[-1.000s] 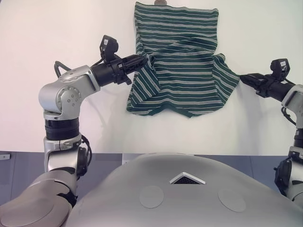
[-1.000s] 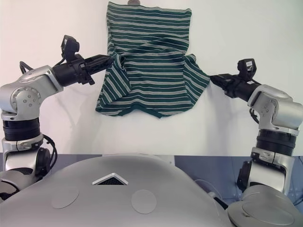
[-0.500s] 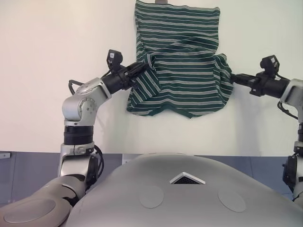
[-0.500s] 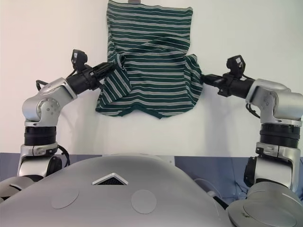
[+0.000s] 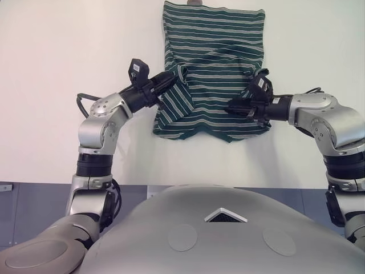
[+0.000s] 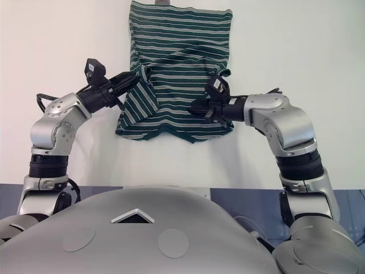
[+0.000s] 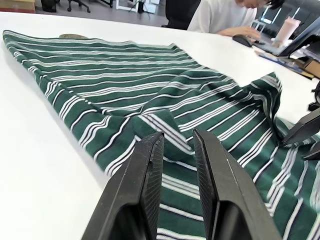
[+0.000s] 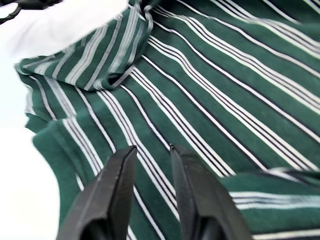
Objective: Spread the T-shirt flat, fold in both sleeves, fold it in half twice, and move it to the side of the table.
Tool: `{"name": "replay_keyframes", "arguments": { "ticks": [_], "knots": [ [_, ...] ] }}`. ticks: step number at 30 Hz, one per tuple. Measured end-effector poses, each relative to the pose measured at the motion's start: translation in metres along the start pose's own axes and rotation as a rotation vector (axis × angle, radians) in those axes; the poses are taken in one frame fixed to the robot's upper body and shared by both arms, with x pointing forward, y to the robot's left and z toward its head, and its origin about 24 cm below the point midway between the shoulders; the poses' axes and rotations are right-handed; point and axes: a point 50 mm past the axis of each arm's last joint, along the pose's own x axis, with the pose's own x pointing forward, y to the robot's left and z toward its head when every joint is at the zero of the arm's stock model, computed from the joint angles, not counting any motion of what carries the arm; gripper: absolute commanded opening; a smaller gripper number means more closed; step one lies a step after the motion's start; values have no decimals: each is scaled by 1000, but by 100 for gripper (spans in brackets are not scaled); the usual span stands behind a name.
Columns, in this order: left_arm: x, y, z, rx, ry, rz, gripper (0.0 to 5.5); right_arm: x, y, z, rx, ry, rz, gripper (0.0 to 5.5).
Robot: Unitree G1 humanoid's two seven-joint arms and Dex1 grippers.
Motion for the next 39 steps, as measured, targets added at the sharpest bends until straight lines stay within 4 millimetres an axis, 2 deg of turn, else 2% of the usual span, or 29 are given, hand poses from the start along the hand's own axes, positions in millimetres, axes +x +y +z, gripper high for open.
{"name": "replay_keyframes", "arguments": {
  "ticks": [2,3,5,7,8,10,11,12,13,15,16,19,21,24,27,30,32,34,37,38,39],
  "knots": [
    [-1,2,-1,52,19,14,105,-1,2,4,-37,-23,9,225],
    [-2,4,-1,73,21,22,125,-4,3,8,-55,-37,9,238],
    [-5,6,1,123,19,35,154,-19,3,19,-124,-74,-8,238],
    [-16,9,10,303,29,55,189,-52,-8,34,-293,-95,-112,238],
    [-21,11,11,367,47,55,208,-62,-12,38,-379,-85,-173,238],
    [-37,17,12,578,128,6,248,-76,-21,29,-590,-8,-238,238],
    [-45,23,13,666,180,-19,248,-82,-25,19,-661,48,-247,238],
    [-55,32,11,748,260,-49,248,-87,-34,7,-700,100,-268,238],
    [-62,41,9,782,314,-55,253,-91,-49,-5,-647,121,-333,218],
    [-60,45,6,813,333,-74,253,-88,-65,-11,-597,92,-438,184],
    [-56,44,2,819,330,-98,253,-75,-73,-11,-559,28,-499,162],
    [-52,45,-1,830,322,-112,253,-47,-68,-6,-509,-69,-489,105],
    [-48,44,-3,822,312,-117,253,-21,-60,-11,-487,-89,-439,66],
    [-41,44,-1,815,297,-119,253,1,-52,-13,-480,-94,-421,12],
    [-39,43,1,816,287,-119,253,17,-46,-16,-494,-66,-399,2],
    [-38,42,1,826,283,-132,253,17,-44,-15,-542,-31,-387,2],
    [-40,41,4,858,276,-152,253,8,-41,-14,-567,-15,-350,44],
    [-43,41,6,879,287,-172,253,-9,-43,-8,-591,-16,-339,82],
    [-47,42,9,938,299,-195,253,-34,-47,5,-652,-32,-358,88],
    [-48,41,11,974,295,-208,253,-39,-47,9,-701,-47,-369,88],
    [-51,38,13,1057,292,-242,253,-51,-46,17,-832,-59,-394,88]
  ]
}}
